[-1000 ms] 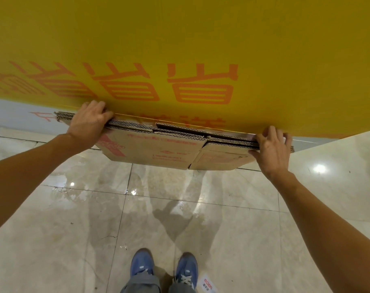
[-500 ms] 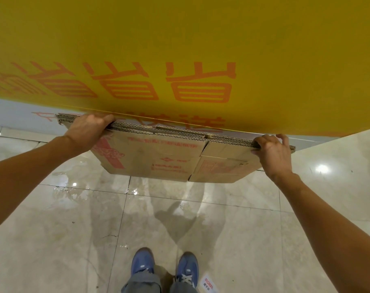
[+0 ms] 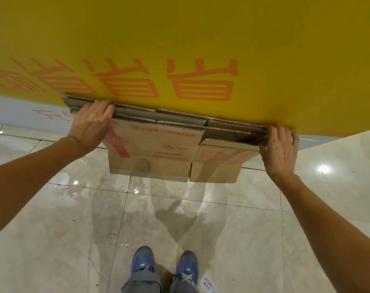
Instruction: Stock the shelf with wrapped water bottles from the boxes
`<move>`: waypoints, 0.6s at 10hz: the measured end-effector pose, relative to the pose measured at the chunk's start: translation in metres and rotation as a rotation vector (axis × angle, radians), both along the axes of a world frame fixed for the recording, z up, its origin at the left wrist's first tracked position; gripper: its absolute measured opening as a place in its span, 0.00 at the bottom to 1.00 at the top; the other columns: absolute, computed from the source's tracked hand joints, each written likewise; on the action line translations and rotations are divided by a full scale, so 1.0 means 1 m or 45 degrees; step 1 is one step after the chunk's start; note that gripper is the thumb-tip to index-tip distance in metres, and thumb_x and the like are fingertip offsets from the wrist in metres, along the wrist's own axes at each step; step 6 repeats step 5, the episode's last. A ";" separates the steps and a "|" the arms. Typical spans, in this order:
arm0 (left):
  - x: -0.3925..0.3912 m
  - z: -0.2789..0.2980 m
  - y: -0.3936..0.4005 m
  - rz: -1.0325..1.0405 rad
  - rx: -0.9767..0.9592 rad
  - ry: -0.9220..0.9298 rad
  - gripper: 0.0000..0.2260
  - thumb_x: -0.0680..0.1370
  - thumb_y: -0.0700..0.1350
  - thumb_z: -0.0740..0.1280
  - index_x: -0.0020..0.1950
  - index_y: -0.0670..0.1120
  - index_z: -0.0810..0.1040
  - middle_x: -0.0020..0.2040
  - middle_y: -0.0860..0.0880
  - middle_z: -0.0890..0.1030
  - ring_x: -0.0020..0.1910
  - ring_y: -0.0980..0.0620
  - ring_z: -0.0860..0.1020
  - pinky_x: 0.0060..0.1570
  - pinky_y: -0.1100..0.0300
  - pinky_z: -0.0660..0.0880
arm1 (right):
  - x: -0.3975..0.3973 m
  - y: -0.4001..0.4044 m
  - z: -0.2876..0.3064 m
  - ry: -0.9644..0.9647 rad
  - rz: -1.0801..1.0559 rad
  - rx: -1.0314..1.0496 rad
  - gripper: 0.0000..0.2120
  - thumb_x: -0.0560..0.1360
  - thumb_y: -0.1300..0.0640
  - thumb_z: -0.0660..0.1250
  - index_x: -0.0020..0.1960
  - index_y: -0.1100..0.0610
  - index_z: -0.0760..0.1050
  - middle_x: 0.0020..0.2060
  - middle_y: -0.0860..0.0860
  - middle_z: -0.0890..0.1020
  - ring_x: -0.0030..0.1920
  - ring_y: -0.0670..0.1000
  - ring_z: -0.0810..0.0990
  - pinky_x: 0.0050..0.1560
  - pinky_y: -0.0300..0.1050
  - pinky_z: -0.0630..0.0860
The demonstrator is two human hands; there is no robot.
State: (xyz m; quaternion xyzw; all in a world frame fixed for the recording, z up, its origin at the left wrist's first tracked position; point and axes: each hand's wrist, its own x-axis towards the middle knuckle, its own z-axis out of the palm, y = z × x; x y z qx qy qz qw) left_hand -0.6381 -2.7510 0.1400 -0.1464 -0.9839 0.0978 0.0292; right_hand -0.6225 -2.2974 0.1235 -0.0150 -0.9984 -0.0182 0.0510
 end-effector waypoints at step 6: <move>0.039 0.111 0.019 -0.214 0.166 0.140 0.13 0.74 0.35 0.67 0.57 0.31 0.75 0.54 0.33 0.78 0.49 0.36 0.79 0.46 0.46 0.77 | 0.031 -0.006 0.113 0.114 0.235 -0.044 0.17 0.69 0.66 0.73 0.56 0.65 0.75 0.53 0.61 0.80 0.56 0.62 0.77 0.60 0.59 0.71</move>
